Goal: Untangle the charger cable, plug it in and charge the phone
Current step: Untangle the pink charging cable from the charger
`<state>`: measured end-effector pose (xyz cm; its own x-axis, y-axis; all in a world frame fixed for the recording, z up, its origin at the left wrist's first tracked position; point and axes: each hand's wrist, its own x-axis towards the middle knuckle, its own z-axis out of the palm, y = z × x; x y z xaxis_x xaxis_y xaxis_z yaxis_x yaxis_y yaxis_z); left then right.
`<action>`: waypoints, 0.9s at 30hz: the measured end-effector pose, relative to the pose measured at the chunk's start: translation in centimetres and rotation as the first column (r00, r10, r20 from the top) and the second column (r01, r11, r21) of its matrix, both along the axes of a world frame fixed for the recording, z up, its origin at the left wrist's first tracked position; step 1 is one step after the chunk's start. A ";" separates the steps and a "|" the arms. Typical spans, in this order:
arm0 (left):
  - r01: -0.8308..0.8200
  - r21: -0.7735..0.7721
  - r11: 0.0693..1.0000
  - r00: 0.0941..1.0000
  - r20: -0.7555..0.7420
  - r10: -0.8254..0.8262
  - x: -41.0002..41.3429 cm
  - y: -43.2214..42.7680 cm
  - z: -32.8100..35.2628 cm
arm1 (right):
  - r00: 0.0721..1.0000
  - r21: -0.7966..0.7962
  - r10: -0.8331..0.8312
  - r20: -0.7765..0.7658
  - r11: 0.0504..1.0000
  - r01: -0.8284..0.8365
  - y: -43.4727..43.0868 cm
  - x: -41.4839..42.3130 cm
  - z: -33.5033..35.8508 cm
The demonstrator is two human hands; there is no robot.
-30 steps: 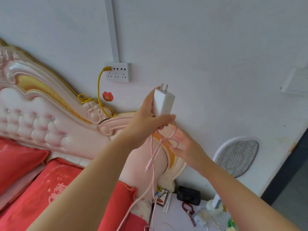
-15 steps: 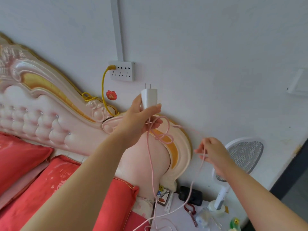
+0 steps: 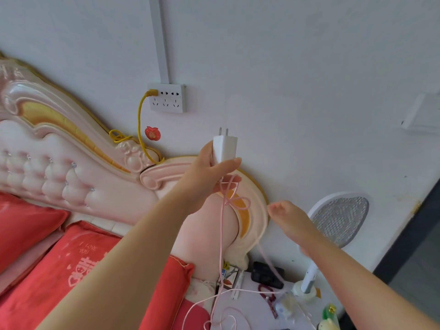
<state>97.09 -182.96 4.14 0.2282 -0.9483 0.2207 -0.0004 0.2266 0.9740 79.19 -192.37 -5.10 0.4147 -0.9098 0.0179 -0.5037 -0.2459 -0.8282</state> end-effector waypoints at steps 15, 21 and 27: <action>-0.046 0.074 0.996 0.994 0.107 0.038 -1.8 -1.8 -1.3 | 0.924 0.113 0.117 0.363 0.979 -0.168 2.2 3.5 5.3; -0.114 0.066 0.991 0.993 0.028 0.112 0.4 -1.3 -1.9 | 0.927 0.206 -0.110 0.359 0.978 0.037 -1.1 0.3 2.8; -0.126 0.054 0.991 0.991 0.051 0.123 0.2 -0.9 -2.7 | 0.997 0.110 -0.062 0.036 0.992 0.058 -1.7 -1.2 -2.3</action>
<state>97.24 -183.85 1.40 0.3361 -0.9244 0.1804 -0.0712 0.1661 0.9835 78.00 -194.07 -7.35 0.3603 -0.9304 -0.0677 -0.4811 -0.1231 -0.8680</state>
